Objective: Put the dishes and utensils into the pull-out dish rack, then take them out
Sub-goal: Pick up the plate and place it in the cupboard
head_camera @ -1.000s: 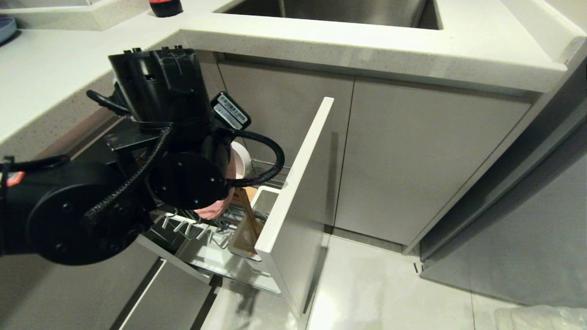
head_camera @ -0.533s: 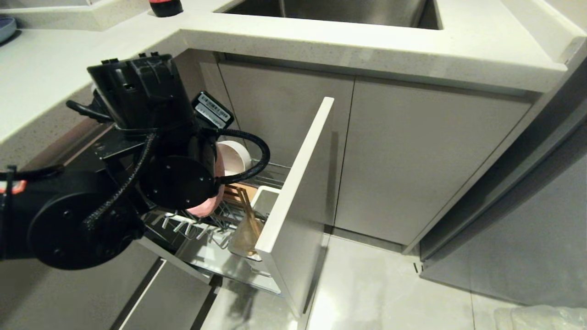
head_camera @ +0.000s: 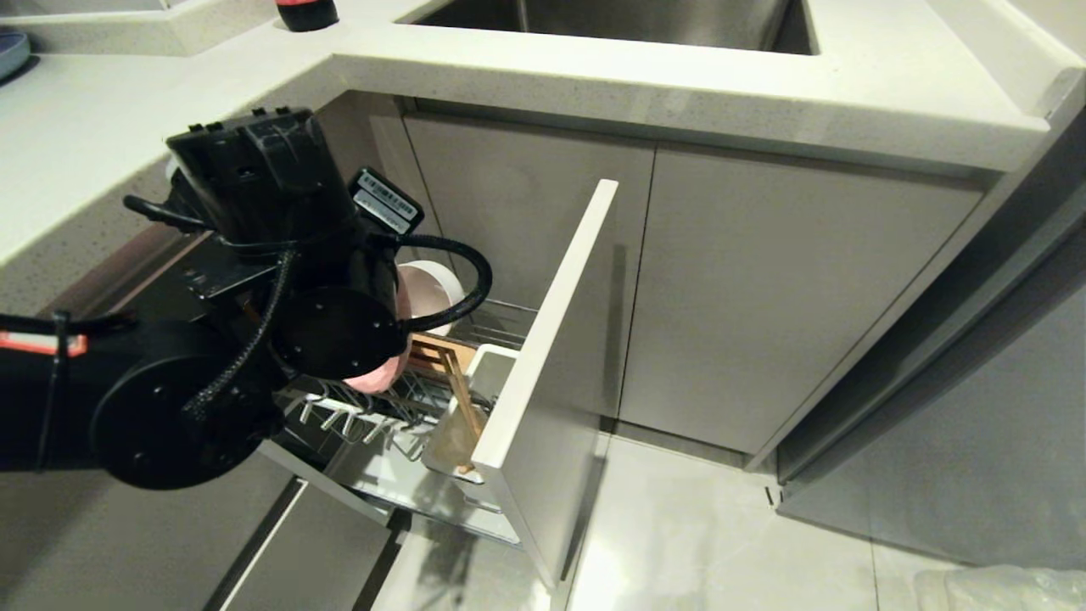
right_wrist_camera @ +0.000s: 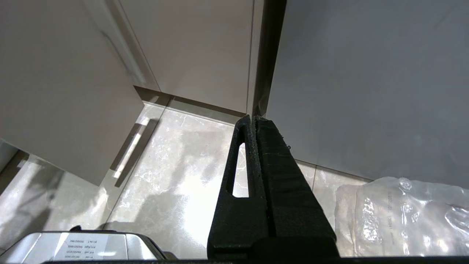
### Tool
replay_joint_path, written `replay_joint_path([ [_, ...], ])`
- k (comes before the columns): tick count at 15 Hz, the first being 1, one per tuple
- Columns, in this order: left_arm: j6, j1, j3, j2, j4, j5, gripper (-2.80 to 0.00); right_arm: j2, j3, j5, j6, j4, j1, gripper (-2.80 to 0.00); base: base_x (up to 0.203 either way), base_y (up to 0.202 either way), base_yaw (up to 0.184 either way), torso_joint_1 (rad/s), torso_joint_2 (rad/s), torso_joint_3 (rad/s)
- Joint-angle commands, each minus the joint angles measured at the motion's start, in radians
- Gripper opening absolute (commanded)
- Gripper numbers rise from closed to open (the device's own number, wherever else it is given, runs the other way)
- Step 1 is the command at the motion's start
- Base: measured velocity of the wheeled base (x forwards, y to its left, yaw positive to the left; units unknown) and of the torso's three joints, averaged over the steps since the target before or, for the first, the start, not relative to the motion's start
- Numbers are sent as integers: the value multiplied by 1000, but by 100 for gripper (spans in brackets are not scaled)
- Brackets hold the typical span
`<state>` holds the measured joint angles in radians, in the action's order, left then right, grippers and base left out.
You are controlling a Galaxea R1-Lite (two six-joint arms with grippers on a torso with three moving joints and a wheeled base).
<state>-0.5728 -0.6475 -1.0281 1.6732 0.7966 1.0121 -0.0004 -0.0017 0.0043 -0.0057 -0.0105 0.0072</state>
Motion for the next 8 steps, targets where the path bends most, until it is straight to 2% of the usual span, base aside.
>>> replay_joint_path([
  [1, -4, 9, 2, 8, 6, 5, -280, -1, 0, 0, 0, 0, 0, -280, 0, 0, 0, 0, 0, 0],
  [8, -7, 12, 13, 43, 81, 8, -280, -1, 0, 0, 0, 0, 0, -280, 0, 0, 0, 0, 0, 0],
])
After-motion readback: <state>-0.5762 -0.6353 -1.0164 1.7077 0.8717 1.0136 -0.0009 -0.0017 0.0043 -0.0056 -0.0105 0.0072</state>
